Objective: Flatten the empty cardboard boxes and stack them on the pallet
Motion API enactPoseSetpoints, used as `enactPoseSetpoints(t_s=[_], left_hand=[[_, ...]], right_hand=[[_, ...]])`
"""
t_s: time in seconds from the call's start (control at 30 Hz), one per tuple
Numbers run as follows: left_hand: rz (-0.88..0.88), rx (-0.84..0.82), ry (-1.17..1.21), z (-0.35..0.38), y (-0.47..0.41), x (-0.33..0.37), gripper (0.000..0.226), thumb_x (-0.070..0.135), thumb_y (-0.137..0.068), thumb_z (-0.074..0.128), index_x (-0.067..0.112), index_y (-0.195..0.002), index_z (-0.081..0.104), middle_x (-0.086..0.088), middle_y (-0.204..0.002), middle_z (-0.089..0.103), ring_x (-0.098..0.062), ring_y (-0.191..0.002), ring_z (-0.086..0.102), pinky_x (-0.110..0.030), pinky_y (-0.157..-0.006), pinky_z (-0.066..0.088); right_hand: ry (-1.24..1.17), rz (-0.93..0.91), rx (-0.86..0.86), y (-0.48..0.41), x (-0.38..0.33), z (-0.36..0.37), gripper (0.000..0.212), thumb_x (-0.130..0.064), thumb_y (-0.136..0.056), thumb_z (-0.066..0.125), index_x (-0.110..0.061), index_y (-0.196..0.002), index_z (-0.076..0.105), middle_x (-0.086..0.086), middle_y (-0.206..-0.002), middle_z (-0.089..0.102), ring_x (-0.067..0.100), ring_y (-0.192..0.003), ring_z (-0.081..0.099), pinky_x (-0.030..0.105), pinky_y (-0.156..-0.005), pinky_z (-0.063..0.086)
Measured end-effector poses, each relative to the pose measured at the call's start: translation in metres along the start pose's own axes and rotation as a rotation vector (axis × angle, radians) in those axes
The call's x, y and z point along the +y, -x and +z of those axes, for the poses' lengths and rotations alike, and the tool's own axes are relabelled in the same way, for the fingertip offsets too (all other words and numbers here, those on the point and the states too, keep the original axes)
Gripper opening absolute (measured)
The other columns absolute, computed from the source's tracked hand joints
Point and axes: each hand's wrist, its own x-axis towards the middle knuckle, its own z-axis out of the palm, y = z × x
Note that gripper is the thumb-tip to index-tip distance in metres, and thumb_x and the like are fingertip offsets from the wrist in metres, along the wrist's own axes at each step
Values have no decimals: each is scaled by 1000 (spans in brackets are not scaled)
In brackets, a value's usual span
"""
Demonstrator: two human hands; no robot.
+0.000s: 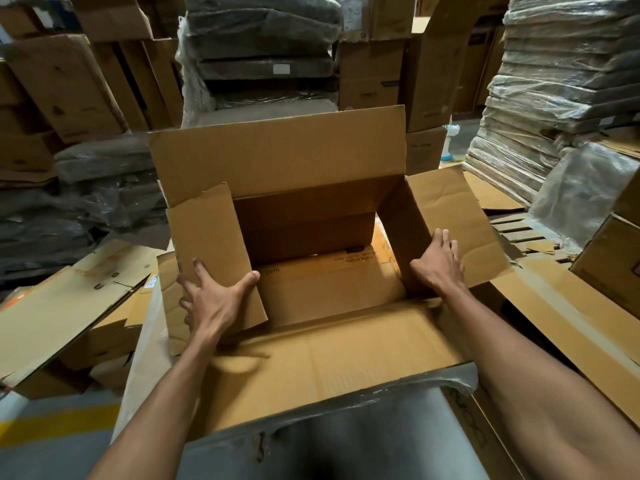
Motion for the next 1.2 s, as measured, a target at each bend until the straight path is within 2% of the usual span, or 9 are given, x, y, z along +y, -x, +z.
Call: enactPoseSetpoints(t_s=[0.27,0.4,0.53,0.63,0.8,0.9,0.97,1.07,1.2], left_hand=[[-64,-51,354,11,9,48,114,82,-64,69,23,-152,28,-15,-133,50,-37,-116,52,-55,-103,46],[-150,-105,409,37,-8,41,143,103,-46,58,19,-157,26,-7,-139,53,-35,-123,52,-55,-105,44],[-117,-85,417,41,-1,43,139,98,-52,61,23,-159,13,-12,-142,48,-38,-124,51,-58,-105,45],[-52,-62,429,34,8,52,133,93,-54,64,29,-156,7,-10,-135,49,-37,-119,54,-58,-104,46],[19,-114,460,28,15,53,100,65,-84,67,17,-155,17,-3,-110,55,-25,-98,58,-46,-89,48],[83,-101,422,20,20,59,28,37,-93,65,10,-100,61,-2,-84,56,-21,-77,55,-33,-65,41],[113,-24,343,14,20,63,21,19,-91,64,13,-73,54,-3,-67,47,-23,-67,46,-29,-56,33],[154,41,271,4,22,66,6,10,-97,56,5,-94,55,-10,-80,52,-22,-67,45,-30,-54,34],[329,-11,232,-8,28,72,37,12,-105,48,7,-142,51,-6,-114,63,-9,-75,54,-27,-60,44]], right_hand=[[-35,-16,46,16,-9,-26,72,-17,-85,62,-6,-152,37,16,-155,42,36,-142,40,48,-112,39],[69,-45,-7,68,-14,-40,26,-23,-97,57,-7,-117,61,15,-118,66,31,-96,60,36,-78,46],[268,36,-113,140,4,-32,57,-63,-103,33,-18,-130,57,9,-118,66,28,-108,63,39,-86,47],[104,199,-235,171,34,-4,75,-80,-94,21,-33,-151,34,12,-128,63,31,-114,62,42,-90,54],[-333,203,-23,184,32,2,61,-48,-102,52,-24,-156,36,8,-109,65,18,-90,55,25,-81,41],[-403,147,142,174,18,-6,47,-33,-103,55,-16,-147,49,-11,-78,54,1,-63,46,12,-54,35],[-454,146,204,158,8,-4,43,-28,-102,55,-13,-143,55,-7,-81,60,-1,-63,48,14,-54,36],[-535,122,257,137,-8,-8,36,-24,-100,56,-13,-134,63,-1,-91,68,7,-70,58,22,-60,41],[-549,105,283,110,-24,-23,29,-22,-101,54,-13,-123,70,4,-93,70,13,-72,60,19,-54,37]])
